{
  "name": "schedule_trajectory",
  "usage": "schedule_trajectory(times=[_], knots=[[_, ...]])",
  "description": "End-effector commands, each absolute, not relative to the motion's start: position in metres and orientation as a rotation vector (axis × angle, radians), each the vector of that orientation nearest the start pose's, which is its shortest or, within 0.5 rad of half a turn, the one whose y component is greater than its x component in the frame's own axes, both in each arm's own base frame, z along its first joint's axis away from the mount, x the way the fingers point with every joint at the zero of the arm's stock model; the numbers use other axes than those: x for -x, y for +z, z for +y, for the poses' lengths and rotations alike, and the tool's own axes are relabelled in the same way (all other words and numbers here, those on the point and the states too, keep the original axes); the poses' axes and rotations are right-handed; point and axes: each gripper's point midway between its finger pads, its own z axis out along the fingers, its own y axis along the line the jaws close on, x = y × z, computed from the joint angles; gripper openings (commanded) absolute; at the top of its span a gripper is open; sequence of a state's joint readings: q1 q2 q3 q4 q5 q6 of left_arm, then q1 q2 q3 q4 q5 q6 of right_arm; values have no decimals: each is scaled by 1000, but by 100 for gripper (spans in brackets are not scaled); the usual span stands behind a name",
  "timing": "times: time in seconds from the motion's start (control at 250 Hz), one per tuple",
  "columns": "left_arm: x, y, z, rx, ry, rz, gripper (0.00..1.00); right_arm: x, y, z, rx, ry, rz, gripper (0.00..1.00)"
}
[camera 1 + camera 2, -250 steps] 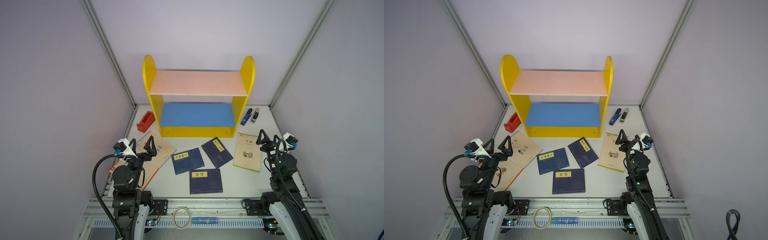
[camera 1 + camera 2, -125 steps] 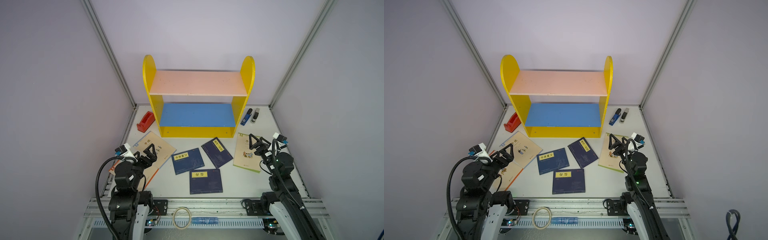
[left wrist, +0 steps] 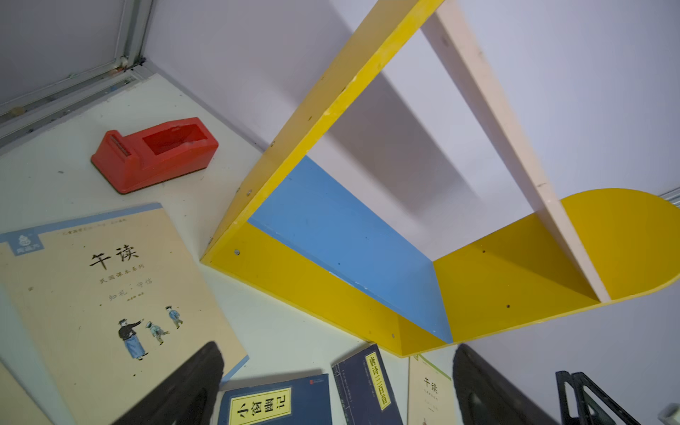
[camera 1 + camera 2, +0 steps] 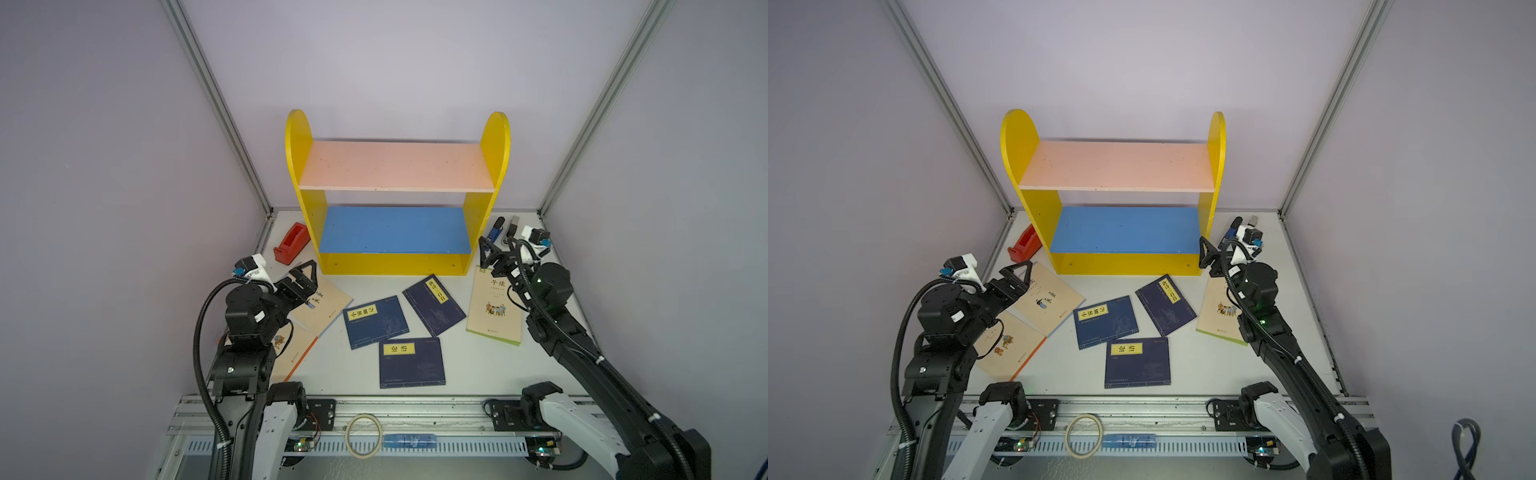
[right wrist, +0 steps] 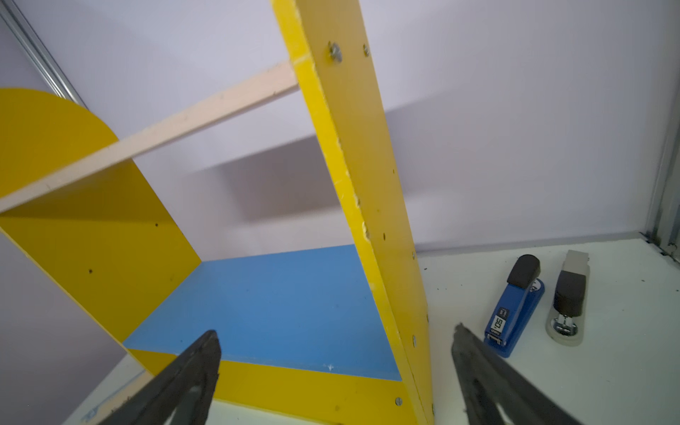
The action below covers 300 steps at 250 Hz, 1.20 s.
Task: Stacking books/files
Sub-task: Move the bookshelf to the top-center of the table.
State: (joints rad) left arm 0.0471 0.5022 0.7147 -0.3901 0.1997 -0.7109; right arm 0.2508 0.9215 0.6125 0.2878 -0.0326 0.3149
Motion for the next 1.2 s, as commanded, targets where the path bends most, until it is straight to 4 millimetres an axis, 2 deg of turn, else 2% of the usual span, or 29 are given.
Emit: schedule_trajectory(times=[0.0,0.064,0.184,0.32,0.468,0.536,0.628,0.796,0.876,0.964,1.052,1.196], knots=[[-265,296,-13,486,-583,1601,100,-349,297,83,0,307,1601,98],[-267,281,-15,483,-581,1614,100,-352,288,86,13,311,1596,99],[-276,269,-35,385,-614,1671,100,-369,268,95,50,314,1620,99],[-286,270,-50,310,-610,1721,100,-390,252,101,50,308,1690,94],[-293,261,-71,242,-627,1752,100,-406,250,86,-24,227,1662,91],[-296,259,-80,211,-625,1772,100,-412,254,89,-19,241,1651,90],[-297,261,-93,158,-620,1793,100,-424,255,91,-4,245,1645,85],[-295,261,-101,117,-574,1793,100,-442,251,84,-12,255,1650,65],[-295,261,-103,113,-578,1795,100,-442,253,92,36,303,1635,58],[-295,261,-104,110,-576,1798,100,-443,255,98,67,322,1633,42],[-296,260,-104,112,-572,1802,100,-443,255,98,66,318,1636,29],[-296,260,-104,115,-570,1805,100,-441,255,93,53,294,1643,17]])
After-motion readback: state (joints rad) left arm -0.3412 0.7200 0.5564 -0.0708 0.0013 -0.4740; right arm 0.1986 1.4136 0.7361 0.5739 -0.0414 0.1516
